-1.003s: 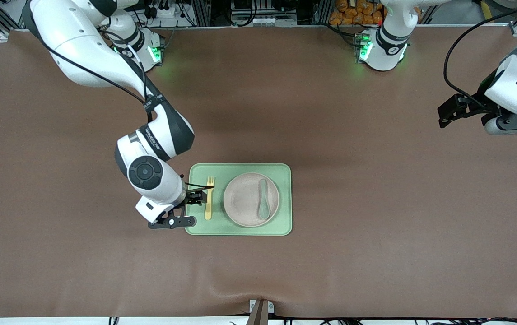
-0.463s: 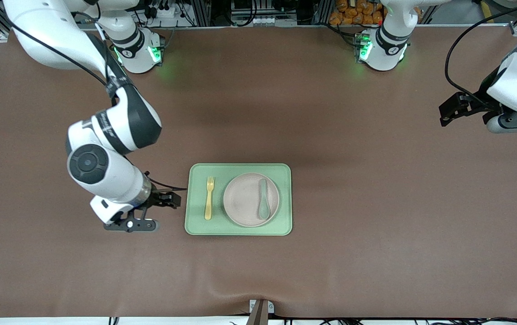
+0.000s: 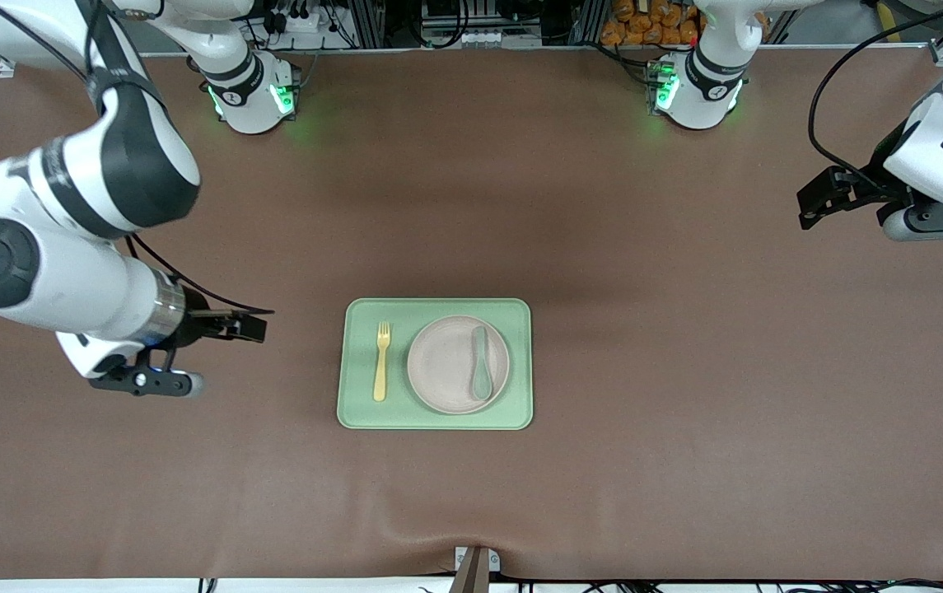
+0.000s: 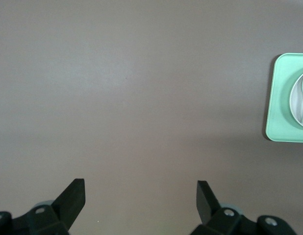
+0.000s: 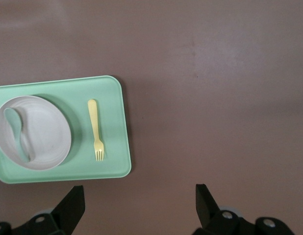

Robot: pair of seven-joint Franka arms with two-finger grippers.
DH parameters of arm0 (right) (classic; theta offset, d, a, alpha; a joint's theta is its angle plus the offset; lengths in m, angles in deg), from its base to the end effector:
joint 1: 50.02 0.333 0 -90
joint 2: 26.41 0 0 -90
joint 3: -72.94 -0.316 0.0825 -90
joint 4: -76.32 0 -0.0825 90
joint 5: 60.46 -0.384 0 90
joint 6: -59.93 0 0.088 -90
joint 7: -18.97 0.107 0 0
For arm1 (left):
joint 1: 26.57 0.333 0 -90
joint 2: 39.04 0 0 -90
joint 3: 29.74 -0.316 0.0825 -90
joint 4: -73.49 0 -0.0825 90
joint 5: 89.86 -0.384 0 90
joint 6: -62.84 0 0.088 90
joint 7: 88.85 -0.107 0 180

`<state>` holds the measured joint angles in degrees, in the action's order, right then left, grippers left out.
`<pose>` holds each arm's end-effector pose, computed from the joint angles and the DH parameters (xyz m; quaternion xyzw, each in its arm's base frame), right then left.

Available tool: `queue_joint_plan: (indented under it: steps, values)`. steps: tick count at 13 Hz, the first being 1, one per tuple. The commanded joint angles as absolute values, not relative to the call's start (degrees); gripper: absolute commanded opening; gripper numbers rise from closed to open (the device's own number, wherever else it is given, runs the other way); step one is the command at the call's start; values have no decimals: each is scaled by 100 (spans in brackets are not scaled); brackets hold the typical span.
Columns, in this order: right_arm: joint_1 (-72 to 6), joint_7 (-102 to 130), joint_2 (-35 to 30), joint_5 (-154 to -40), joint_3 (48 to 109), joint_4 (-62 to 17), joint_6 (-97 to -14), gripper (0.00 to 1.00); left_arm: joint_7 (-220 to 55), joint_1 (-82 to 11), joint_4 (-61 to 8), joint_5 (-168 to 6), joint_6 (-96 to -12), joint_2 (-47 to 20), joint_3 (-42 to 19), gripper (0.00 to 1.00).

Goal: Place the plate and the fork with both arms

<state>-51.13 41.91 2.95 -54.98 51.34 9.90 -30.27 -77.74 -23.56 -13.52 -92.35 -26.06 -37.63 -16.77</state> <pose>0.6690 0.1708 0.5130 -0.9978 0.0389 0.0460 0.0286 0.5532 -0.0906 0.6341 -0.9998 -0.0106 -0.0079 0.0178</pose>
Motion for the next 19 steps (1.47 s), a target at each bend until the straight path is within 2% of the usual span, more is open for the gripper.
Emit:
queue_joint_plan:
  steps: [1,4,7,12,16,19]
  values:
    - [-5099,3727,-248,-5685,5508,944,-2736,100,-7883,-2323,-1334,-9170,-2567,-3842,-1656,100]
    - [-5116,2997,-854,-6052,6105,795,-2357,100,-7900,-2314,-1334,-9188,-2497,-3860,-1664,100]
    - [-5046,2393,-1584,-6555,6871,14,-2461,100,-7909,-2314,-1334,-9196,-2488,-3886,-1682,100]
    - [-4984,2284,-2902,-6556,7118,-1717,-3155,100,-7865,-2306,-1317,-9231,-2505,-3833,-1691,100]
    - [-4975,2126,-3141,-6512,7495,-2140,-3357,100,-7900,-2253,-1369,-9188,-2479,-3851,-1717,100]
    - [-4949,1880,-2897,-6320,7523,-1967,-3560,100,-8040,-2069,-1474,-9170,-2268,-3999,-1700,100]
